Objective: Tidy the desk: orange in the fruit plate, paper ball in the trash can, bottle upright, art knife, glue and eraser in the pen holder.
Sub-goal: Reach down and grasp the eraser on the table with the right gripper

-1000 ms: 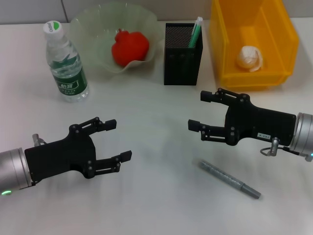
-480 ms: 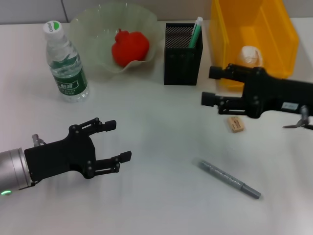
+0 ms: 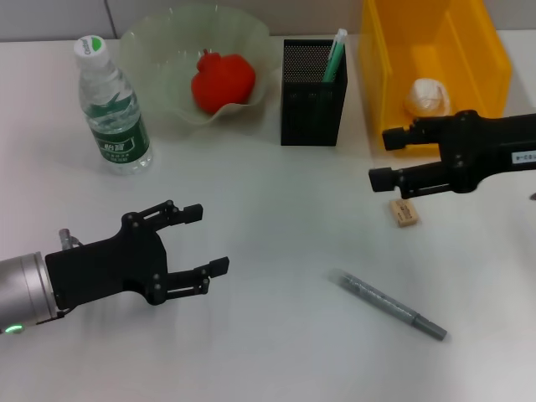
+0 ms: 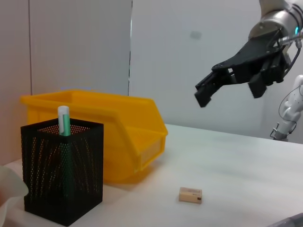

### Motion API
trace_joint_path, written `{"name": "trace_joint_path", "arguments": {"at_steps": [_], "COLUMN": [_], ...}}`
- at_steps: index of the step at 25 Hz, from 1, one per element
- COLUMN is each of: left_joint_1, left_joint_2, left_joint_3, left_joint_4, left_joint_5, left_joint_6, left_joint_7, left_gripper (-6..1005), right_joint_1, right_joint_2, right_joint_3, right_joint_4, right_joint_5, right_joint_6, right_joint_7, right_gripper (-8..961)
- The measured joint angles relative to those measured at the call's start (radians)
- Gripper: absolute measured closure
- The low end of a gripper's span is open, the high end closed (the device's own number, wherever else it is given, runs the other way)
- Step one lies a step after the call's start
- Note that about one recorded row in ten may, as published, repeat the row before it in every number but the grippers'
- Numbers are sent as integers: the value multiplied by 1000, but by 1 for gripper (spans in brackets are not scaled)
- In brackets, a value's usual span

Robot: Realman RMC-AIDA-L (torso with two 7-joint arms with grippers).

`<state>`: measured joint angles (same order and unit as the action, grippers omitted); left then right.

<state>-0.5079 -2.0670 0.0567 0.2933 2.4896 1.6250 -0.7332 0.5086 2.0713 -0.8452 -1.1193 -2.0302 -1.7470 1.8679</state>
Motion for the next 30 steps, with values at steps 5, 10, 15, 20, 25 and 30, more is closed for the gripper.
{"name": "trace_joint_path", "arguments": {"at_steps": [5,10,15,20,25,30], "left_joint_1": [-2,-4,-5,-5,-4,-3], "left_joint_2": [0,0,1,0,0,0], "left_joint_3": [0,0,0,0,0,0], "left_joint_4": [-8,-17,-20,-33,-35,-35], "left_joint_5": [-3,-3,-1,-2,-3,-3], "left_joint_6": [-1,-2,-2,-2,-2,-2], "left_joint_7": [0,0,0,2,3,3], "left_gripper": [157,157,157,157,157,157], "right_joint_1": [36,87,130,184,220,223], "right_joint_2": [-8,-7,-4,-1,6,6], "right_joint_3": [0,-4,-72,-146,-184,-277], "right_joint_4": [-122,-227,-284,-291,-284,-269], "right_joint_5": [-98,-206,-320,-451,-533,-591], "right_joint_6": [-72,-137,-144,-135,-108,-39], "right_joint_7": [134,248,347,433,457,484], "right_gripper": [232,232,233,234,235,236]}}
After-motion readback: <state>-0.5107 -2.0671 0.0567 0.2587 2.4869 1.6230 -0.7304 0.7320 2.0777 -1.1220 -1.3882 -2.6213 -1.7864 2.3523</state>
